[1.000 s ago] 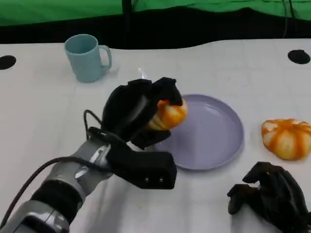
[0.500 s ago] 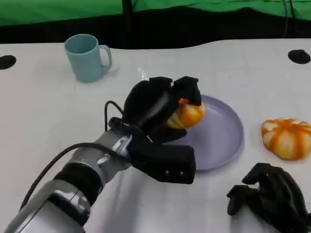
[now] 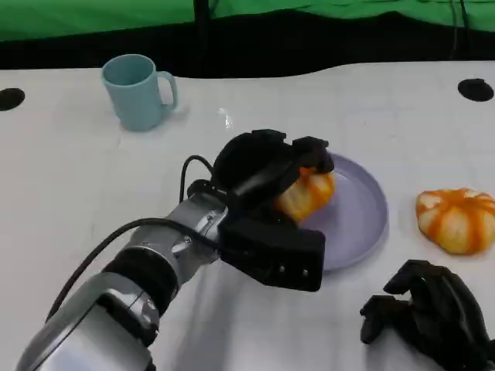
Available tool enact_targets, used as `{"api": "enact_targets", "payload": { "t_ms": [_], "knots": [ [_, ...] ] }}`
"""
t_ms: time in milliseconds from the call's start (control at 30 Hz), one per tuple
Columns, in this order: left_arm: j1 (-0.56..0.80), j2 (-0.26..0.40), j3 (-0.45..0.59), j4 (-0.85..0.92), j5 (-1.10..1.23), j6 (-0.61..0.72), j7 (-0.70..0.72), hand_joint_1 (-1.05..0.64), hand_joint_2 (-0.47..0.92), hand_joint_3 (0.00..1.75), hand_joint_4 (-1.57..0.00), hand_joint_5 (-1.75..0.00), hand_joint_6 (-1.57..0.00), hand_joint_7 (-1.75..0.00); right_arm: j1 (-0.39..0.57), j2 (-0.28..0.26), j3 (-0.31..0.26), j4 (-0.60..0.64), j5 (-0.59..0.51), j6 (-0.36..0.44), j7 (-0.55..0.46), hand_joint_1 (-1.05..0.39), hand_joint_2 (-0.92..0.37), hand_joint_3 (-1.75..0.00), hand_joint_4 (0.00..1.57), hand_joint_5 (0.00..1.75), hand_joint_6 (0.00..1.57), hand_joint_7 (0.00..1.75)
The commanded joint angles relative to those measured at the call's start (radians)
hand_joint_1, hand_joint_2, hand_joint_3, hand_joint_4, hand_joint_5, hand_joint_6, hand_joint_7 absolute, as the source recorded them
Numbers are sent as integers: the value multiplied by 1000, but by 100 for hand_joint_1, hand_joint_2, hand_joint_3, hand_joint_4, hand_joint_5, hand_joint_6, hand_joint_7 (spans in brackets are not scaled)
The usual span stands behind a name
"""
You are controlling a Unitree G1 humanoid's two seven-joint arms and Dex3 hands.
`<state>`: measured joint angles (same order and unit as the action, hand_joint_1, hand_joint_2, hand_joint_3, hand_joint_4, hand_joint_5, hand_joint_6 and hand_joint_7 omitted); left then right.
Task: Grasp the bread from the table and place it into the plate.
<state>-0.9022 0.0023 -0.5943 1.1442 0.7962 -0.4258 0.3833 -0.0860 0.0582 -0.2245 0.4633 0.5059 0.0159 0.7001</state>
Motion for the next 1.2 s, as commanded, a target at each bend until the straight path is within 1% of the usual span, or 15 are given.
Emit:
{"api": "enact_targets", "payload": {
  "t_ms": [33,100,133,233,367,400,500,700,900,1067,1133,1200],
  "knots": [
    [-31,9,-20,-5,1,35,-72,-64,92,29,-22,-55,-29,-2,7,-9,0,-4,1,-7,-1,-105,-78,-1,154,79,157,34],
    [-33,10,-27,-9,4,49,-87,-67,92,29,-20,-47,-26,0,8,-9,0,-7,0,-5,-6,-105,-78,-1,154,79,157,34],
    [-34,11,-31,-10,3,56,-95,-75,92,31,-17,-45,-19,0,8,-9,0,-9,-1,-4,-10,-105,-77,0,154,80,157,34],
    [-36,14,-38,-19,0,74,-124,-83,92,33,-15,-44,-12,0,8,-8,0,-8,-1,-9,-12,-105,-78,0,154,80,157,34],
    [-32,24,-38,-39,-9,81,-156,-85,92,34,-14,-44,-11,0,5,-10,1,-3,1,-11,-5,-105,-78,0,154,80,157,34],
    [-28,30,-33,-52,-17,81,-176,-88,92,34,-15,-45,-13,-1,4,-11,0,-1,1,-12,-5,-105,-78,0,153,80,157,34],
    [-13,50,-25,-88,-31,72,-204,-91,92,33,-15,-45,-14,-2,2,-12,-1,3,2,-15,0,-105,-77,0,153,80,157,34],
    [49,109,6,-182,-69,31,-216,-90,92,30,-21,-49,-23,-6,3,-12,0,1,-1,-21,-1,-105,-79,-1,153,81,157,34],
    [135,175,30,-316,-84,17,-238,-85,92,33,-24,-49,-21,-4,2,-17,-2,-2,5,-6,-4,-105,-77,0,153,81,157,34],
    [199,205,60,-398,-112,-1,-245,-80,92,36,-27,-50,-21,-3,6,-17,-1,-7,4,-5,-6,-105,-78,0,153,81,157,35],
    [226,212,81,-415,-140,-28,-235,-75,92,33,-36,-54,-26,-5,7,-17,-2,-9,8,3,-8,-105,-77,0,152,81,157,35],
    [243,214,95,-424,-153,-46,-221,-73,92,32,-41,-56,-30,-7,7,-15,-3,-9,10,4,-7,-105,-77,0,152,81,157,35]
  ]
}}
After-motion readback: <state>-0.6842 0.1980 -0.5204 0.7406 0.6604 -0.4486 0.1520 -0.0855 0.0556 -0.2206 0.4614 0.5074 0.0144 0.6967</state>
